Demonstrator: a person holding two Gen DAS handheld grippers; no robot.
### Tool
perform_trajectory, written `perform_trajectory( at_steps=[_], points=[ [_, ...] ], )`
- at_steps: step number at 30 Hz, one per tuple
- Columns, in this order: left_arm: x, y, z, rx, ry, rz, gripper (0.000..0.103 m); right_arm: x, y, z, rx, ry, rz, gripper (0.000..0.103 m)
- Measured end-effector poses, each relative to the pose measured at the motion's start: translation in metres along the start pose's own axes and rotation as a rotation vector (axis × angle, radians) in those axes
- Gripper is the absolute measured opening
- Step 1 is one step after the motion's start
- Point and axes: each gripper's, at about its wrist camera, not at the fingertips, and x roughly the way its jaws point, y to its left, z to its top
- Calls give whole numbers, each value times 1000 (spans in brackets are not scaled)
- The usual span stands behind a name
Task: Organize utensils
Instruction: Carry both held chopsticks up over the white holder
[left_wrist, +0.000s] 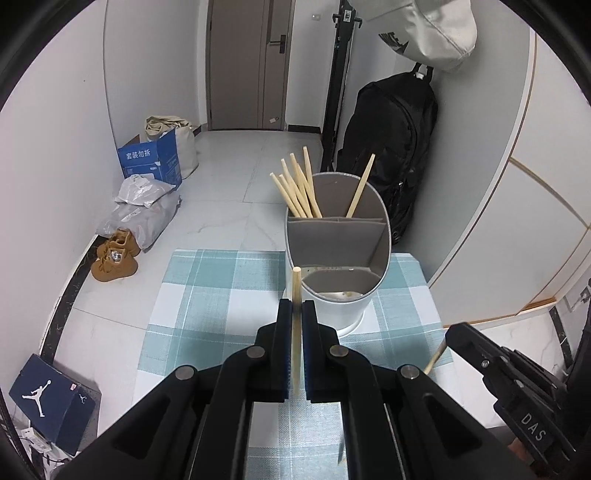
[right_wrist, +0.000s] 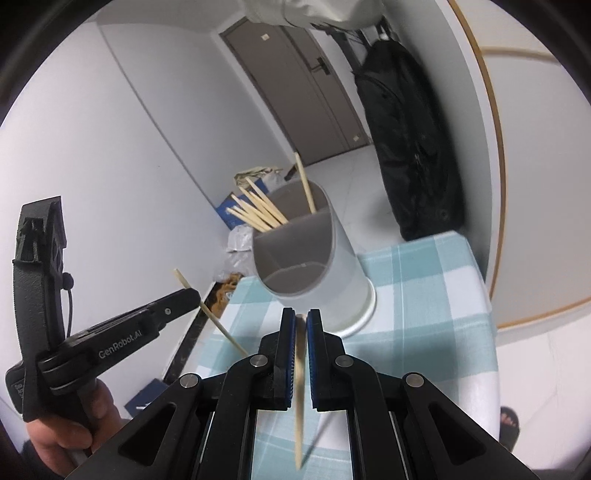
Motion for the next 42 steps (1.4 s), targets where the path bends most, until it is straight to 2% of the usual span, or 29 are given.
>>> perform_trajectory(
  at_steps=[9, 23, 42],
  points=[
    [-20, -2, 13, 11, -34, -39, 1, -14, 10, 20, -32, -54, -7, 5],
    [-39, -10, 34, 27, -55, -82, 1, -26, 21, 47, -73, -90, -16, 5],
    [-56, -11, 108, 3, -100, -141, 1, -34, 38, 135, -119, -172, -11, 5]
  ],
)
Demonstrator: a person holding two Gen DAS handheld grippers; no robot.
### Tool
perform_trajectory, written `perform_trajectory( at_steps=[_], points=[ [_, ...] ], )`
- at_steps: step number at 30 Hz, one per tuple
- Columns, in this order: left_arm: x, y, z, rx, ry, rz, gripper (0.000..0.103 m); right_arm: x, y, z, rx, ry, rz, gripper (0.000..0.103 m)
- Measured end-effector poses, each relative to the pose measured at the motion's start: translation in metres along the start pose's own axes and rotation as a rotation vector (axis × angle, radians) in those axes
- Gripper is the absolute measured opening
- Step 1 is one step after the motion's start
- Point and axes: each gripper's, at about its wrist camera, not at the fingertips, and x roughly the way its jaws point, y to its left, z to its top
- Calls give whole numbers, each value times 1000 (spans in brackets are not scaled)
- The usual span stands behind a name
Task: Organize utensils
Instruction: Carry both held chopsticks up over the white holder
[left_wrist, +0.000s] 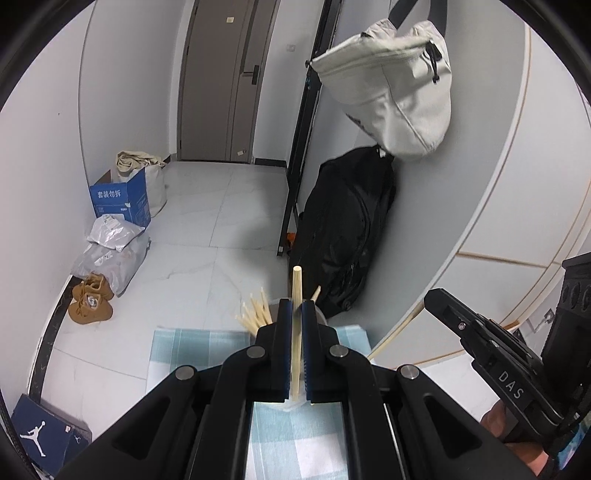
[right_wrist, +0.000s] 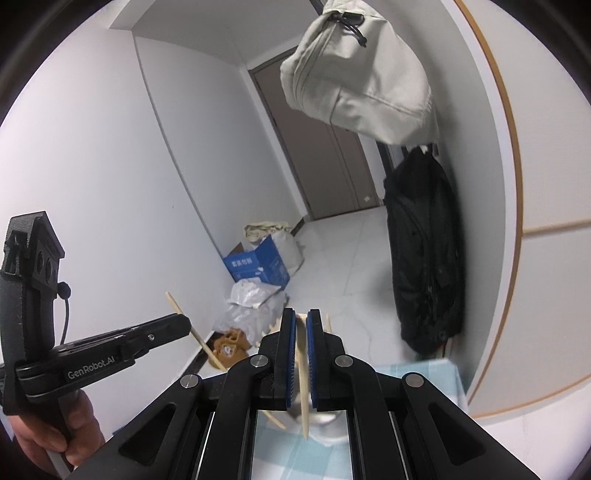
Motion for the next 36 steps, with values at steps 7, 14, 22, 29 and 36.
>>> perform_trajectory(
  at_steps=[7, 14, 22, 29, 36],
  points=[
    [4, 0, 31, -13, -42, -2, 1, 17, 3, 36, -30, -18, -3, 5],
    [30, 9, 45, -47, -54, 2, 1, 38, 6, 60, -88, -16, -21, 5],
    [69, 34, 36, -135, -17, -19, 1, 66, 4, 66, -149, 16, -36, 5],
    [90, 45, 28, -170, 1, -15, 1, 88, 7, 57, -201, 70, -42, 5],
    [100, 55, 22, -185, 32, -21, 1, 103, 13, 45, -228, 122, -29, 5]
  ],
)
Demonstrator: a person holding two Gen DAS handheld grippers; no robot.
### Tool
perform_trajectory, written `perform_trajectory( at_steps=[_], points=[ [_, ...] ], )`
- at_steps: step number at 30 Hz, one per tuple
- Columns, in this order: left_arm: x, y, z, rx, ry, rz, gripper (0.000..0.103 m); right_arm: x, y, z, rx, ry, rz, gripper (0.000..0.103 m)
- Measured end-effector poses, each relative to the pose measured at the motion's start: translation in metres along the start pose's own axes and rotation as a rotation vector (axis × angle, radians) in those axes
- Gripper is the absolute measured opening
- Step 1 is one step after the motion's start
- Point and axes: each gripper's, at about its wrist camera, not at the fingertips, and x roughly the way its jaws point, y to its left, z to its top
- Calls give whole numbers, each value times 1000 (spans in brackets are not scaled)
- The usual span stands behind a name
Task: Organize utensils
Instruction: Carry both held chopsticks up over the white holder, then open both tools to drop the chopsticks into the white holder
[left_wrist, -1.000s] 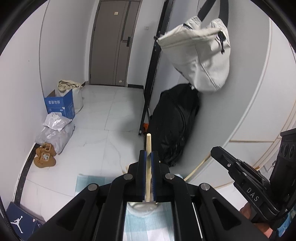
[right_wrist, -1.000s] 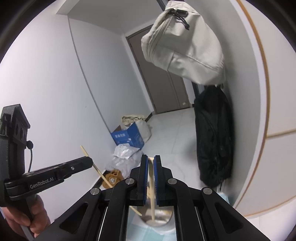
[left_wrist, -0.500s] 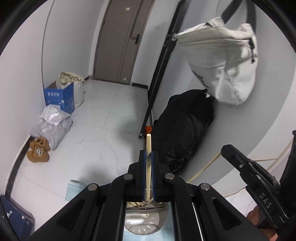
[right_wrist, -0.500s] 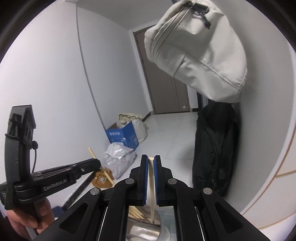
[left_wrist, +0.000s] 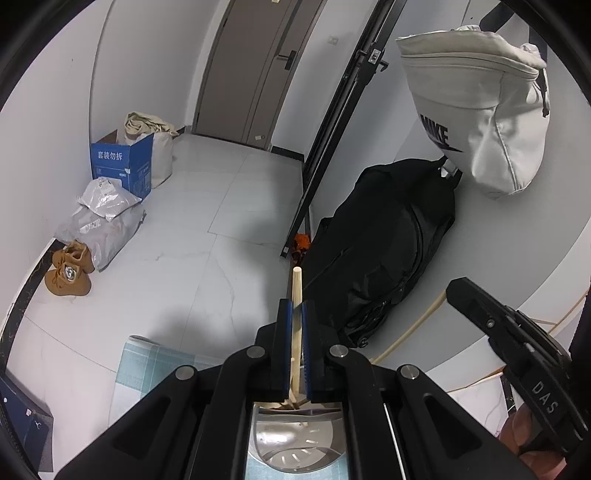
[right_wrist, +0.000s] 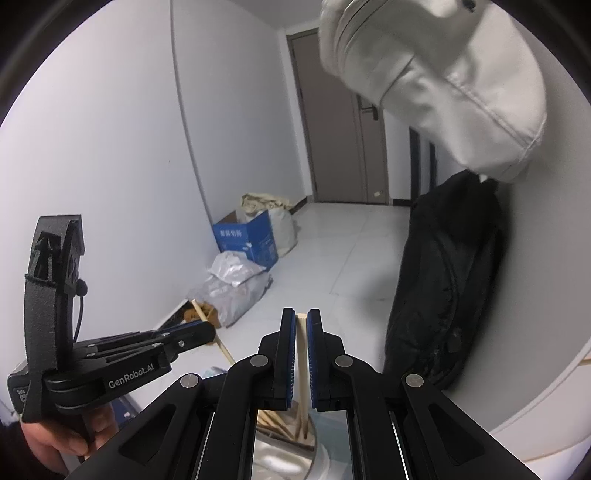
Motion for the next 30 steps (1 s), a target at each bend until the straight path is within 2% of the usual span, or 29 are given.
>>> perform_trajectory(
  at_steps=[6, 13, 20, 27, 30],
  points=[
    [1, 2, 0, 17, 22, -10, 1, 17, 9, -6, -33, 53, 13, 5],
    [10, 10, 0, 59, 89, -19, 1, 36, 16, -14, -61, 101, 20, 5],
    [17, 18, 3, 36, 169, -97, 1, 57, 13, -23, -28, 165, 38, 5],
    [18, 22, 3, 40, 217, -98, 2, 70, 5, -36, 35, 209, 54, 8],
    [15, 24, 2, 45, 217, -99, 4, 72, -3, -40, 82, 221, 73, 13]
  ],
)
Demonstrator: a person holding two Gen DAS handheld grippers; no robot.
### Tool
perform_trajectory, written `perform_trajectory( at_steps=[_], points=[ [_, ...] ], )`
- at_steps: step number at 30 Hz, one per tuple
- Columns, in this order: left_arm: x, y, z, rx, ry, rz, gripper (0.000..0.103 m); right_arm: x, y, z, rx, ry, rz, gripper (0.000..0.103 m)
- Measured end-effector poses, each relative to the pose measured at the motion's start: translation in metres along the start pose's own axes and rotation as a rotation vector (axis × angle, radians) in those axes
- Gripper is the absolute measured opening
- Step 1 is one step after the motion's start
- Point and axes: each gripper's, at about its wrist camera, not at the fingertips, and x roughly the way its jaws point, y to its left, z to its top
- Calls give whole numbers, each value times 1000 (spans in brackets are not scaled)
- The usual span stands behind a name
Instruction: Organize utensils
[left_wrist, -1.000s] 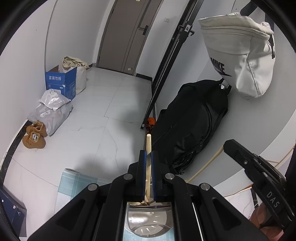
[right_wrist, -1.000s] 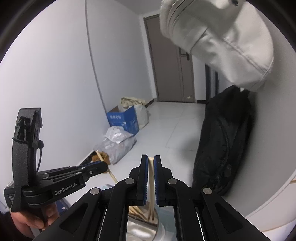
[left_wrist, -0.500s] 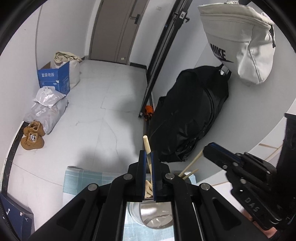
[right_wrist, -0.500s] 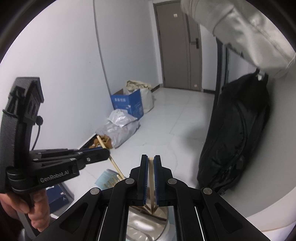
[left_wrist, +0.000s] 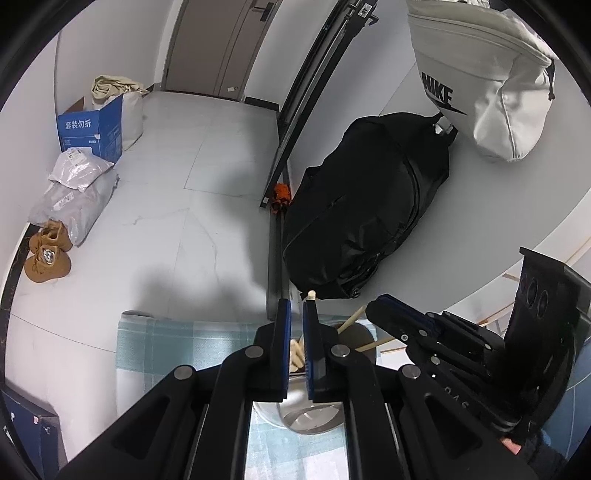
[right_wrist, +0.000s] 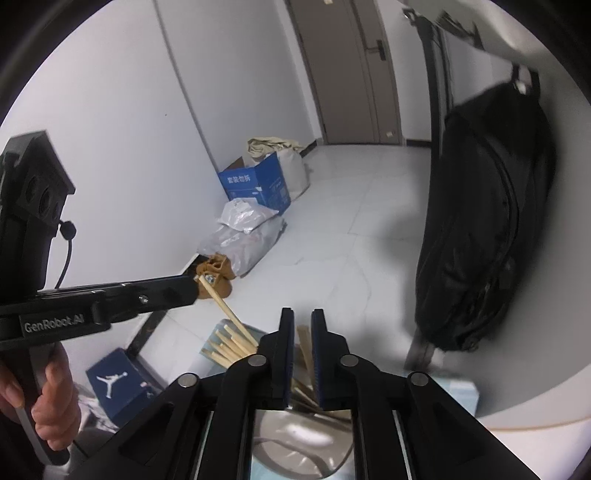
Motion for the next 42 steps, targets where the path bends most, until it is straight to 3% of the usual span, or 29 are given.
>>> perform_trajectory(
  at_steps=[2, 4, 8, 14, 16, 18, 21, 24, 29, 32, 37, 39, 42],
  points=[
    [-4, 1, 0, -1, -17, 6, 9, -3, -4, -3, 24, -6, 16, 19],
    [-8, 3, -2, -13, -23, 9, 22, -9, -6, -5, 40, -24, 24, 32],
    [-15, 5, -4, -38, -59, 21, 42, -24, -8, -8, 44, -54, 39, 39],
    [-23, 3, -9, -49, -72, 56, 47, -39, -7, -14, 62, -74, 24, 49],
    [-29, 0, -13, -45, -86, 78, 48, -44, -8, -16, 78, -82, 24, 57],
    [-34, -4, -16, -36, -101, 93, 57, -50, -7, -19, 86, -100, 17, 58],
    [-46, -12, -24, -11, -143, 127, 60, -62, -3, -25, 86, -125, 14, 60],
    [-58, -22, -32, 21, -188, 158, 61, -78, 3, -33, 76, -169, 21, 62],
    [-73, -31, -44, 52, -244, 205, 70, -108, 17, -49, 56, -269, 11, 70],
    [-81, -36, -53, 72, -273, 224, 70, -122, 23, -56, 50, -308, 5, 77],
    [-92, -44, -68, 88, -302, 243, 72, -139, 31, -73, 54, -353, -6, 85],
    [-96, -47, -74, 96, -321, 251, 81, -145, 33, -82, 56, -363, -11, 87],
    [-101, -49, -84, 111, -352, 259, 82, -151, 34, -91, 57, -386, -20, 91]
  ],
)
